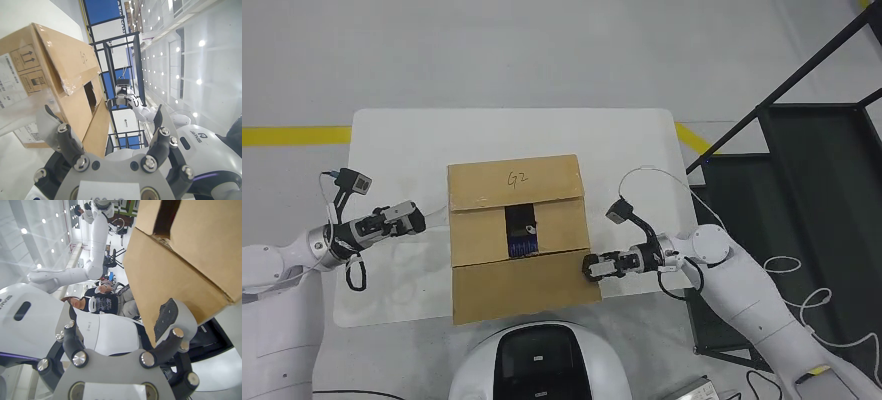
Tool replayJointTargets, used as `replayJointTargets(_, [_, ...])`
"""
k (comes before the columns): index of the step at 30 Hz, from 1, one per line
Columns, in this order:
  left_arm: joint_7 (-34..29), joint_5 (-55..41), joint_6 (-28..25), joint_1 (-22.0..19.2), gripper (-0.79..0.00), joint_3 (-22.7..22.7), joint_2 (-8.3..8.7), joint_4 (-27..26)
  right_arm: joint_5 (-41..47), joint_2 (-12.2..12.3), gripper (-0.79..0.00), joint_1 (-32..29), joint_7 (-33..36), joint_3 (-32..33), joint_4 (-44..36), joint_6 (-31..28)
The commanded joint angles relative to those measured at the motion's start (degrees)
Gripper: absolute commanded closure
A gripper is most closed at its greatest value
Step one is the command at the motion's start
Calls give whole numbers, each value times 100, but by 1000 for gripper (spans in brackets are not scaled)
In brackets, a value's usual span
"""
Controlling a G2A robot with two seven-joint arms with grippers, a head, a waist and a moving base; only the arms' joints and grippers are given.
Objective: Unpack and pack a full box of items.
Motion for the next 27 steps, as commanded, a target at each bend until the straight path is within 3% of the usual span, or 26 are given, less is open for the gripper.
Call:
replayJointTargets(1, [-18, -141, 71, -20, -785, 59, 7, 7, 256, 20, -785, -5, 66, 125, 44, 72])
replayJointTargets(7, [-181, -206, 359, 83, -785, 478, 14, -67, 982, -37, -785, 258, -356, 349, 530, 84])
replayJointTargets(17, [-253, -433, 204, -76, -785, 1015, 12, -116, 1407, -209, -785, 665, -462, 117, 1083, -78])
replayJointTargets(27, [9, -486, 114, -446, -785, 1315, 20, 596, 1407, -209, -785, 665, -462, 117, 1083, -78])
